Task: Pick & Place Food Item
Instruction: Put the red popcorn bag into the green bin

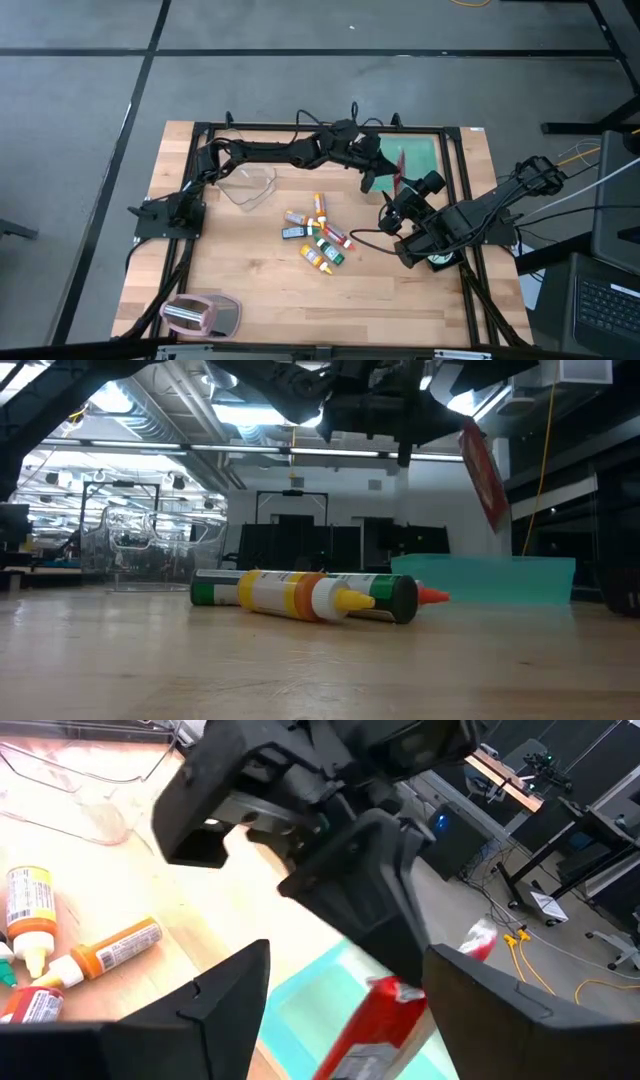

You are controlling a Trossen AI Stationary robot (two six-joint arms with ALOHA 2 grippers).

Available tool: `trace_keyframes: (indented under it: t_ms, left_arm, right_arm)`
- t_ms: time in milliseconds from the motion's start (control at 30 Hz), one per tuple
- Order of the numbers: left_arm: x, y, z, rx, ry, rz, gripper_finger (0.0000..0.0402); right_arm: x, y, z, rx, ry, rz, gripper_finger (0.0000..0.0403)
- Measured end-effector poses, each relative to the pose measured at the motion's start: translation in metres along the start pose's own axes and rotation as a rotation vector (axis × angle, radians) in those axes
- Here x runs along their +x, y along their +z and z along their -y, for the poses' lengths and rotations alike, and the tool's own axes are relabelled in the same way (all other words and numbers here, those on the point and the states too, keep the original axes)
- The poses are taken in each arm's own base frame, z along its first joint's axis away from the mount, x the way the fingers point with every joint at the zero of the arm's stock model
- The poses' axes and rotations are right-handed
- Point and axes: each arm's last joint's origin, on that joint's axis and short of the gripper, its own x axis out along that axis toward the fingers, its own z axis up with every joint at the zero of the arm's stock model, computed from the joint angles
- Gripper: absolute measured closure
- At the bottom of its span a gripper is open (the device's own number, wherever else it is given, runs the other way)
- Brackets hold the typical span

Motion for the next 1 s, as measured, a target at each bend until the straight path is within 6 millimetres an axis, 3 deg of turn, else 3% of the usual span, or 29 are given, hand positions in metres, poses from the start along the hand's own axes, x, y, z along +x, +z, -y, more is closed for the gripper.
trace_keyframes:
  t_ms: [200,533,1000]
  left_arm:
    - [-0.009,0.017,-0.016,0.025,0.033,0.050,0.0400]
    - [-0.024,0.023,-0.056,0.056,0.095,0.153,0.0400]
    - [0.006,-0.056,-0.103,-0.100,0.079,0.194,0.0400]
  right_arm:
    - [0.000,0.000,0.000,0.001,0.000,0.000,0.0144]
    - [0.000,0.001,-0.002,0.005,0.007,0.006,0.0144]
    - [0.000,0.003,-0.004,0.001,0.014,0.019,0.0144]
